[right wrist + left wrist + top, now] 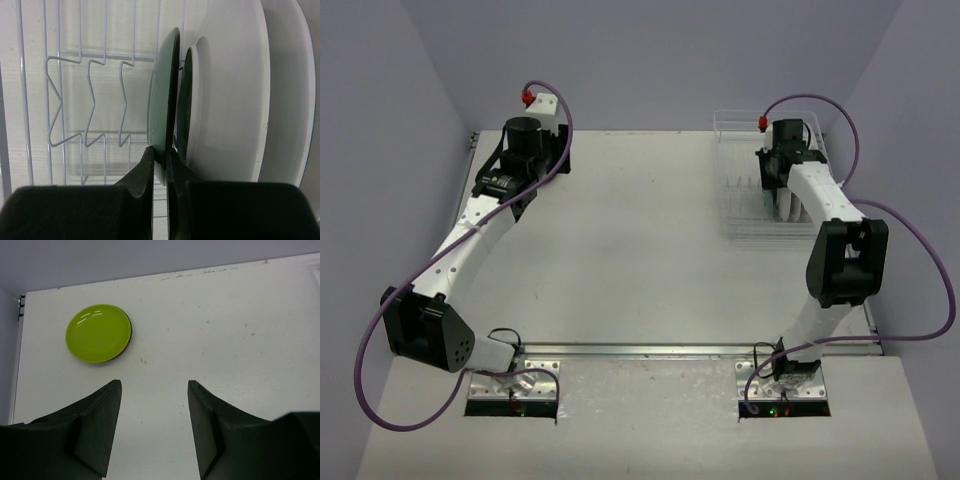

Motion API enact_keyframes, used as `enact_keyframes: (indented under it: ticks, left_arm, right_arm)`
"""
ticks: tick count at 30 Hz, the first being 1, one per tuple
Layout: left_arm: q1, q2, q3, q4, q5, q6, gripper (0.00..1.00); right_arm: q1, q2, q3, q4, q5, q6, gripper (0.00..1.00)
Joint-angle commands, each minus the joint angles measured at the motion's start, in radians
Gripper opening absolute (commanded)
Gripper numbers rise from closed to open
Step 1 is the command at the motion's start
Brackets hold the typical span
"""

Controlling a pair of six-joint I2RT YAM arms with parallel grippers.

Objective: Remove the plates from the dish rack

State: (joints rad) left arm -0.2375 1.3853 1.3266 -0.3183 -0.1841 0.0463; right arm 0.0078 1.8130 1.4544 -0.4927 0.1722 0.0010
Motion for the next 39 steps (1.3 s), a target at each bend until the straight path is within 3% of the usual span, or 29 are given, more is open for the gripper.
enact_keyframes:
  ticks: [1, 17, 21, 28, 31, 39]
  left_arm:
    - [-0.014, -0.042, -0.003, 0.043, -0.006, -0.015, 0.54]
    - [-0.014, -0.046, -0.005, 0.045, 0.003, -0.027, 0.54]
    - [-0.014, -0.046, -0.003, 0.038, 0.02, -0.026, 0.64]
    - [-0.014, -0.045, 0.024, 0.006, 0.044, -0.036, 0.99]
    - [-0.013, -0.029, 0.051, -0.035, 0.068, -0.044, 1.0]
    - [0.016, -0.004, 0.101, -0.117, 0.19, -0.115, 1.0]
  right_arm:
    - [-0.031, -0.016, 0.078, 0.018, -0.031, 0.008, 0.01]
    - [-0.048, -0.035, 0.26, -0.127, -0.179, 0.056, 0.0]
    - [-0.049, -0.059, 0.279, -0.154, -0.257, 0.068, 0.0]
    - [-0.046, -0.105, 0.313, -0.194, -0.517, 0.051, 0.0]
    - [-0.028, -0.154, 0.286, -0.174, -0.597, -0.007, 0.0]
    - [0.091, -0.284, 0.183, -0.111, -0.62, -0.25, 0.0]
